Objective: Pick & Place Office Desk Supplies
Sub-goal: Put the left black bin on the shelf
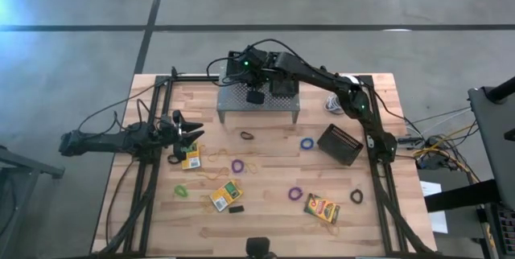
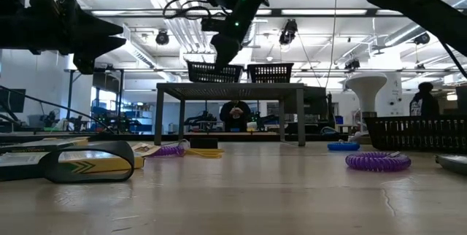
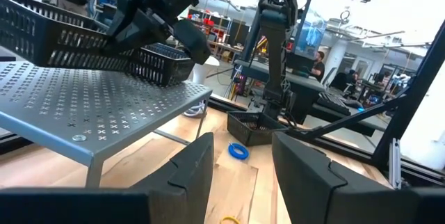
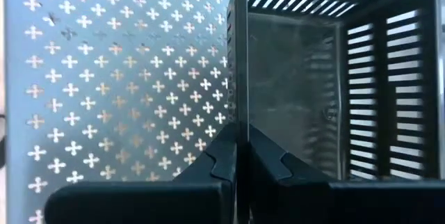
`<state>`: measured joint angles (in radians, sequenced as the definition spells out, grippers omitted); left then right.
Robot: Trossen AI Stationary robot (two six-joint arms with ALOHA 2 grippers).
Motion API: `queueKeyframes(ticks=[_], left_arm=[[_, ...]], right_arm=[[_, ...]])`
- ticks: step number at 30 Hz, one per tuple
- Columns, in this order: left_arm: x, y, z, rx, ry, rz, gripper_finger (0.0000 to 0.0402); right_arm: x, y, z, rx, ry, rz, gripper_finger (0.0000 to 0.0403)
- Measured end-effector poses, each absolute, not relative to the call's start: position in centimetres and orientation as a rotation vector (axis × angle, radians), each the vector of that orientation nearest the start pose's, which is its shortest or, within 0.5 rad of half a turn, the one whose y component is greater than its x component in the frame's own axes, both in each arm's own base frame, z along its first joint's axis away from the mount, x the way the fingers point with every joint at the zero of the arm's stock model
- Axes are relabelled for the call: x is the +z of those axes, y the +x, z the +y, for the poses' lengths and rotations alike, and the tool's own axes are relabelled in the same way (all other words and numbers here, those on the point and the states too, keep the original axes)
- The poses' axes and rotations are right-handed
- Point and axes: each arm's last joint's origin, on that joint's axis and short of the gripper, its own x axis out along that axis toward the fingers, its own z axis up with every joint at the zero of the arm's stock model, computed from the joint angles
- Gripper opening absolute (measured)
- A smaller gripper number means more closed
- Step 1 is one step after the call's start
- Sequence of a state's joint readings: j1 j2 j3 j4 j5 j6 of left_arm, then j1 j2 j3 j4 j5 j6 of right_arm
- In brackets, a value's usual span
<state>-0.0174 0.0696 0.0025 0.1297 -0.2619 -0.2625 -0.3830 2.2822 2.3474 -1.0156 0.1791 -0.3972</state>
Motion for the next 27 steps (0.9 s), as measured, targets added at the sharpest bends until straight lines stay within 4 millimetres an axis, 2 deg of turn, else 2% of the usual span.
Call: queueKeyframes(ticks=[16, 19, 27], left_arm=[[17.13, 10.08, 0.57, 0.234, -0.270, -0.094, 0.0152], [17.13, 10.08, 0.57, 0.235, -0.270, -0.094, 0.0152], [17.13, 10.08, 0.57, 0.234, -0.270, -0.094, 0.0152]], right_arm=[[29.87, 44.47, -19.06, -0.299, -0.266, 1.105, 0.0015], [29.89, 44.47, -19.03, -0.298, -0.266, 1.104, 0.0035], [29.95, 44.46, -19.01, -0.296, -0.270, 1.102, 0.0119]])
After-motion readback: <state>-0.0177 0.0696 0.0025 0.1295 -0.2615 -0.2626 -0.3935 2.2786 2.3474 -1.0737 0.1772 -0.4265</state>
